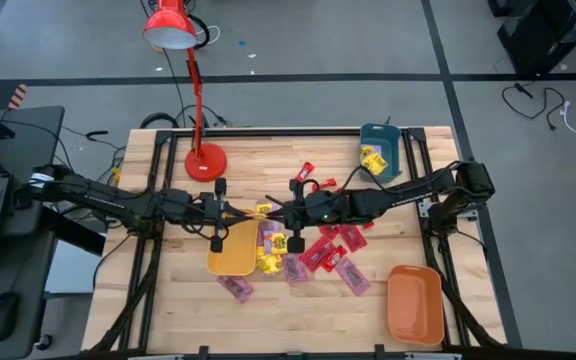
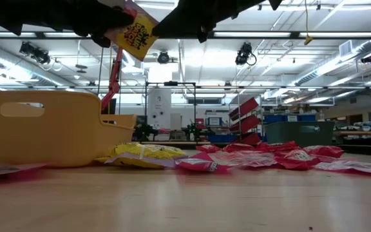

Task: Sort candy
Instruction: Put the yellow candy pack into the blue bin

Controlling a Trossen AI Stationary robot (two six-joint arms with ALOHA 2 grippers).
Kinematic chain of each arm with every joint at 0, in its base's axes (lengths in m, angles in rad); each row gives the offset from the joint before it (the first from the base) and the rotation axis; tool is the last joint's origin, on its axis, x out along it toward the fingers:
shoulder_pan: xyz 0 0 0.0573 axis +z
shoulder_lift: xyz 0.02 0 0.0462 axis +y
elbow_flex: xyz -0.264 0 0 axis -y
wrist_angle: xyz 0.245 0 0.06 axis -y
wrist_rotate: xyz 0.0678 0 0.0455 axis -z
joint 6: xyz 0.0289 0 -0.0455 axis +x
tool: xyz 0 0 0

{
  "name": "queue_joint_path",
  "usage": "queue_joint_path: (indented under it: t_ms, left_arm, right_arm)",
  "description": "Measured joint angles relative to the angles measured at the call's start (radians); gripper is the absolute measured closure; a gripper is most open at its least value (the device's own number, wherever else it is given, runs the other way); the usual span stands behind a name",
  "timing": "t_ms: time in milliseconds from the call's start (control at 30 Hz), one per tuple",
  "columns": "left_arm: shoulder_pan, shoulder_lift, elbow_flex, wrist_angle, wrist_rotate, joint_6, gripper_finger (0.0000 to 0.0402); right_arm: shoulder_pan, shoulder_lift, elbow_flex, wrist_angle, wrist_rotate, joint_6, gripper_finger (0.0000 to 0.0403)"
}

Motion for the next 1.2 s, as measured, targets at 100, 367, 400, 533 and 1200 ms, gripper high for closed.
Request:
queue_joint_path:
  t_ms: [100, 367, 400, 533, 1200]
  left_arm:
    - [0.0, 0.0, 0.0, -0.003, 0.001, 0.0, 0.0361]
    - [0.0, 0.0, 0.0, -0.096, -0.008, -0.026, 0.0257]
    - [0.0, 0.0, 0.0, -0.11, -0.009, -0.03, 0.0247]
    - [0.0, 0.0, 0.0, -0.166, -0.011, -0.034, 0.022]
    - [0.0, 0.0, 0.0, -0.211, -0.014, -0.1, 0.0211]
  right_arm:
    - [-0.001, 0.0, 0.0, -0.001, 0.0, 0.001, 0.0401]
    - [-0.004, -0.007, 0.0, -0.06, -0.02, 0.077, 0.0403]
    - [-0.007, -0.013, 0.0, -0.085, -0.027, 0.099, 0.0403]
    - [-0.023, -0.06, 0.0, -0.221, -0.026, 0.168, 0.0403]
    - [-0.432, -0.521, 0.0, -1.132, 0.124, 0.434, 0.0403]
